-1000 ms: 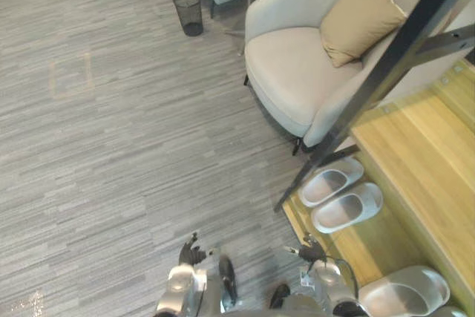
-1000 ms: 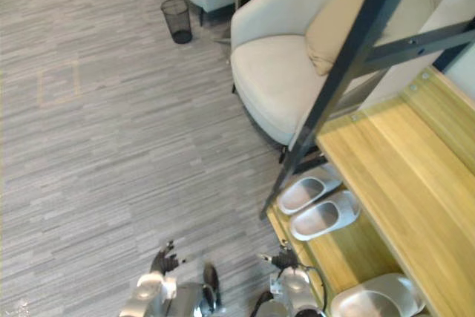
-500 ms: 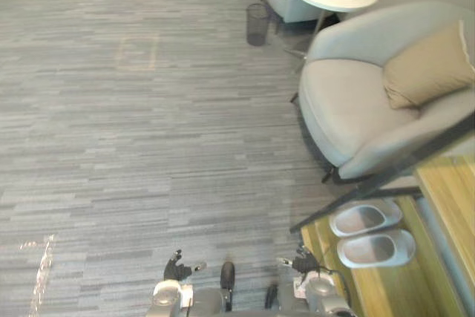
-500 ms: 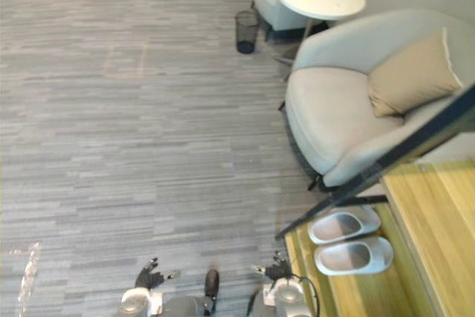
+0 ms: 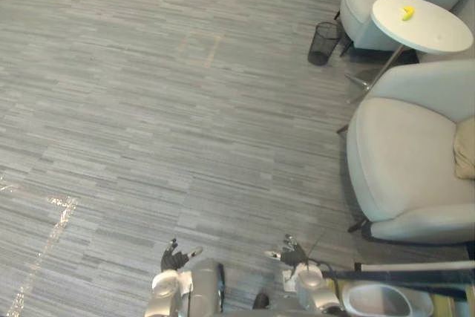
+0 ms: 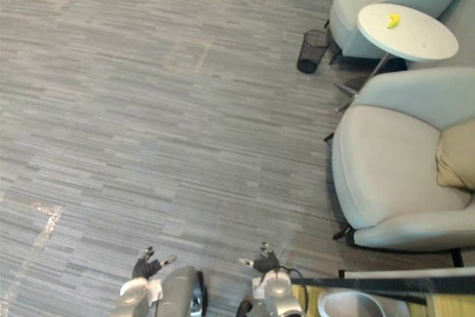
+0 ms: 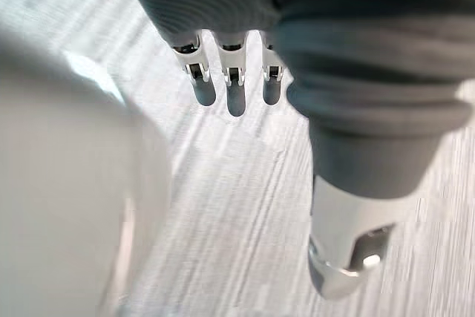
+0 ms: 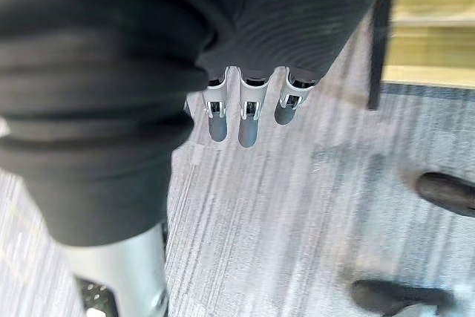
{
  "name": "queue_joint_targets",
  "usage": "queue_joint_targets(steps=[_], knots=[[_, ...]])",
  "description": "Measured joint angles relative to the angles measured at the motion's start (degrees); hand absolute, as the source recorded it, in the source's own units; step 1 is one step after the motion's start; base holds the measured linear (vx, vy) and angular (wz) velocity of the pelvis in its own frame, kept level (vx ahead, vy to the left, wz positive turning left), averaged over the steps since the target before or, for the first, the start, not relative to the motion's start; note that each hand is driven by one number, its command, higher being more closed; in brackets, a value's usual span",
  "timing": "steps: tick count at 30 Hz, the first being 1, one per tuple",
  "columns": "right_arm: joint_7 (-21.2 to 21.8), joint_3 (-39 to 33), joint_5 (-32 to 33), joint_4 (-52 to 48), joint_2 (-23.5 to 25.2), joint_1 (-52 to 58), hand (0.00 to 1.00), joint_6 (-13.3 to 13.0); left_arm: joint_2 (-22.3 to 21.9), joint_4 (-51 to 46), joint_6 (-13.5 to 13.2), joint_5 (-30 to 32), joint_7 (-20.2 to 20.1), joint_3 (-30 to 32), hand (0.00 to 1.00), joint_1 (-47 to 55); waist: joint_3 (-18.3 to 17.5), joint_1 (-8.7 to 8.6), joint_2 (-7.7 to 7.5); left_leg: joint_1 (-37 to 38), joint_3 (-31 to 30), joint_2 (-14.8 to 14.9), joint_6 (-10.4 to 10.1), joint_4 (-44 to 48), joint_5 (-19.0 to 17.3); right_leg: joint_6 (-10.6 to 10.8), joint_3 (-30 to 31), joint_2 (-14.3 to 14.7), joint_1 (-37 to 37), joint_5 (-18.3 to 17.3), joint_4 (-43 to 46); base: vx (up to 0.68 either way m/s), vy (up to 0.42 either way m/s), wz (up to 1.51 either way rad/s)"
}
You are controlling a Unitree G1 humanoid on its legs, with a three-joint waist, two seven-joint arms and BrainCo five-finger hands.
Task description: Organize the slippers on the shoe rack
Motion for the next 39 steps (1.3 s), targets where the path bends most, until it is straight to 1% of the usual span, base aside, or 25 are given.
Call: queue_joint_targets(steps=[1,3,4,6,8,9,12,14,16,19,20,21,22,23,24,25,27,28,30,31,34,35,37,38,39], knots=[[-0.20,-0.11,0.24,0.59,-0.55,0.21,0.00,0.03,-0.08,0.12,-0.10,-0.03,0.01,-0.06,0.00,0.26,-0.30,0.26,0.58,0.44,2.40,-0.22,0.68,-11.01,11.91,2.20,-1.33,-0.75,1.97,-0.94,-0.55,0.40,0.215,0.60],[-0.32,-0.08,0.29,1.46,-0.44,-0.52,0.00,0.16,0.80,0.26,-0.12,0.01,0.05,-0.02,0.00,-0.85,0.15,0.82,-2.00,1.78,2.86,-3.80,1.88,-12.90,11.62,3.45,-1.45,-3.29,2.29,-0.95,-0.53,0.51,0.231,0.62],[-0.39,-0.15,0.28,2.62,-0.07,-1.16,0.00,0.12,1.40,0.60,-0.04,0.04,0.08,0.05,0.00,-0.90,-0.01,1.30,-2.48,2.24,2.22,-6.15,2.82,-13.92,11.06,4.22,-1.43,-4.64,2.38,1.97,-0.19,0.55,0.252,0.63],[-0.22,-0.45,0.15,3.41,0.09,-1.87,0.00,0.22,1.59,1.38,0.23,0.05,0.08,0.07,0.00,-0.22,-0.02,2.30,-2.51,4.31,1.81,-7.98,4.48,-14.05,9.74,6.28,-0.23,-6.38,2.51,4.32,4.55,0.43,0.226,0.57],[0.07,-2.09,-0.31,3.85,0.41,-1.48,0.00,0.19,1.49,1.46,0.38,0.07,0.08,0.06,0.00,1.42,-0.04,2.33,-2.30,10.19,-0.19,-10.02,5.06,-15.68,7.29,8.76,1.78,-9.08,0.25,9.09,19.23,0.42,0.224,0.68],[0.10,-2.60,-0.34,4.08,0.28,-0.98,0.00,0.14,1.55,1.57,0.43,0.06,0.04,-0.07,0.00,2.04,0.09,2.20,-1.91,14.03,-2.02,-10.62,4.76,-17.22,5.91,7.07,3.85,-10.34,-3.14,12.46,30.85,0.33,0.151,0.62],[0.16,-2.50,-0.33,4.62,0.18,0.45,0.00,0.14,1.55,2.43,1.10,0.01,0.07,-0.43,0.00,2.44,0.65,1.03,-0.95,23.58,-6.38,-11.46,5.70,-22.15,4.24,2.94,8.26,-9.54,-17.34,5.89,52.63,0.40,0.110,0.68],[0.18,-2.63,-0.32,3.12,0.55,1.30,0.00,0.06,1.38,2.42,1.11,-0.13,0.06,-0.31,0.00,2.62,0.50,0.54,-0.83,27.65,-8.17,-11.50,5.87,-24.72,2.87,1.78,6.91,-8.17,-24.37,3.20,49.77,0.35,0.026,0.49],[0.18,-3.23,-0.22,2.42,0.51,1.12,0.00,-0.19,0.89,3.02,1.09,-0.64,-0.03,-0.28,0.00,2.41,0.29,-0.74,-0.65,30.25,-10.31,-11.13,4.99,-25.69,1.81,1.97,4.32,-5.95,-28.38,2.80,35.95,0.37,-0.036,0.54],[0.14,-4.79,-0.12,2.79,0.45,0.61,0.00,-0.05,-0.08,3.76,1.11,-1.31,-0.55,-0.31,0.00,1.42,-0.10,-1.03,-0.54,34.54,-13.97,-11.02,3.32,-27.73,-0.73,2.16,2.75,-2.18,-29.80,10.56,8.20,0.51,-0.118,0.63],[0.16,-4.77,-0.18,3.03,0.48,0.38,0.00,-0.05,-0.18,3.93,1.10,-1.29,-1.00,-0.31,0.00,1.34,-0.23,-1.27,-0.64,36.07,-15.12,-11.04,2.55,-28.61,-1.66,1.89,2.94,-1.59,-29.90,12.68,4.07,0.61,-0.207,0.73],[0.19,-4.84,-0.26,3.19,0.21,0.24,0.00,0.08,-0.57,4.97,1.17,-1.15,-1.11,-0.23,0.00,1.39,-1.02,-1.65,-0.06,38.38,-16.90,-9.59,1.52,-29.41,-3.49,-1.78,4.34,-0.22,-29.44,18.19,3.99,0.79,-0.251,0.76],[0.22,-5.87,-0.32,3.19,0.25,0.61,0.00,0.20,-1.25,5.74,1.17,-1.11,-1.12,0.14,0.00,1.98,-2.48,-1.44,1.44,38.95,-17.80,-7.57,0.73,-28.63,-4.10,-4.17,3.61,0.93,-29.65,19.34,5.95,0.82,-0.250,0.55],[0.22,-6.29,-0.32,3.16,0.44,0.52,0.00,0.22,-1.53,5.79,1.20,-1.09,-1.09,0.23,0.00,1.99,-2.55,-1.36,2.07,38.73,-17.82,-6.88,0.70,-27.49,-4.11,-4.53,3.12,1.34,-29.61,18.15,7.03,0.58,-0.158,0.35],[0.24,-6.85,-0.32,2.98,0.77,0.47,0.00,0.26,-1.70,5.70,1.19,-1.08,-1.13,0.23,0.00,2.12,-2.52,-1.53,2.80,37.55,-17.58,-5.97,0.44,-23.07,-4.22,-4.97,2.20,1.80,-28.79,16.46,8.62,0.68,-0.210,0.31],[0.30,-6.67,-0.28,2.11,0.79,1.10,0.00,0.51,-2.88,5.45,1.30,-1.08,-1.23,2.06,0.00,2.29,-2.47,-2.11,4.33,31.68,-16.15,-4.25,-1.71,-4.02,-3.13,-5.51,0.79,3.68,-24.28,12.43,9.49,0.66,-0.208,0.26],[0.33,-5.83,-0.25,1.70,1.01,1.38,0.00,0.65,-3.65,4.34,1.28,-1.10,-1.17,4.03,0.00,2.99,-2.40,-1.59,4.85,25.63,-15.05,-1.94,-5.84,12.47,1.74,-6.12,1.44,5.28,-20.85,10.05,9.23,0.63,-0.139,-0.14],[0.16,-4.65,-0.10,1.17,1.41,1.34,0.00,0.74,-3.69,3.29,1.22,-1.08,-1.17,4.58,0.00,3.08,-2.10,-1.11,4.93,21.30,-13.25,0.10,-5.99,23.11,1.36,-6.61,2.53,6.67,-17.92,7.83,9.11,0.69,-0.076,-0.48],[0.06,-2.81,0.26,0.45,1.96,1.15,0.00,0.71,-3.50,1.12,1.21,-1.13,-1.22,4.65,0.00,3.00,-1.62,-0.19,3.94,14.51,-10.47,2.21,-3.67,29.79,-1.00,-6.75,4.55,7.26,-12.02,4.63,7.72,0.64,-0.051,-0.44],[-0.17,-2.45,0.37,0.43,1.96,1.35,0.00,0.72,-3.51,-0.28,1.04,-1.14,-1.23,4.65,0.00,3.10,-1.61,0.25,3.18,10.55,-8.41,2.74,-2.25,26.63,-2.79,-5.82,6.07,6.94,-7.96,3.66,5.18,0.51,-0.006,-0.35],[-0.45,-2.28,0.58,0.19,1.95,1.13,0.00,0.60,-3.32,-2.25,0.96,-1.18,-1.23,4.73,0.00,3.51,-1.48,1.06,2.20,5.33,-6.03,1.66,-1.77,11.02,-3.53,-3.58,8.88,4.88,-3.09,2.22,1.51,0.49,0.112,-0.45],[-0.60,-2.15,1.28,0.19,1.93,0.99,0.00,0.61,-3.39,-2.75,0.67,-1.28,-1.26,4.97,0.00,3.50,-1.33,1.75,1.96,3.47,-6.37,0.15,-1.43,2.98,-1.86,-2.25,10.38,3.26,-1.11,1.01,0.55,0.57,0.228,-0.59],[-0.63,-2.16,1.56,0.45,1.92,0.92,0.00,0.63,-3.81,-3.40,0.26,-1.99,-1.17,6.19,0.00,3.73,-1.45,2.78,1.65,1.90,-6.44,-1.99,-3.24,-11.05,6.14,0.54,12.08,0.49,1.97,-0.55,-0.91,0.68,0.330,-0.68],[-0.51,-1.71,1.55,1.15,1.80,0.76,0.00,0.62,-3.36,-3.00,0.07,-2.27,-1.06,6.55,0.00,4.53,-2.58,3.65,0.89,2.02,-5.45,-3.32,-1.23,-9.93,11.46,1.63,14.46,-1.67,3.48,-1.61,-1.26,0.77,0.388,-0.57],[-0.38,-1.69,1.53,1.10,1.79,0.86,0.00,0.60,-3.06,-2.93,0.13,-2.27,-1.06,6.77,0.00,4.48,-2.79,3.63,0.21,1.78,-4.61,-3.73,-0.88,-9.25,9.97,1.24,14.47,-2.55,3.16,-1.26,-0.85,0.65,0.313,-0.47]])
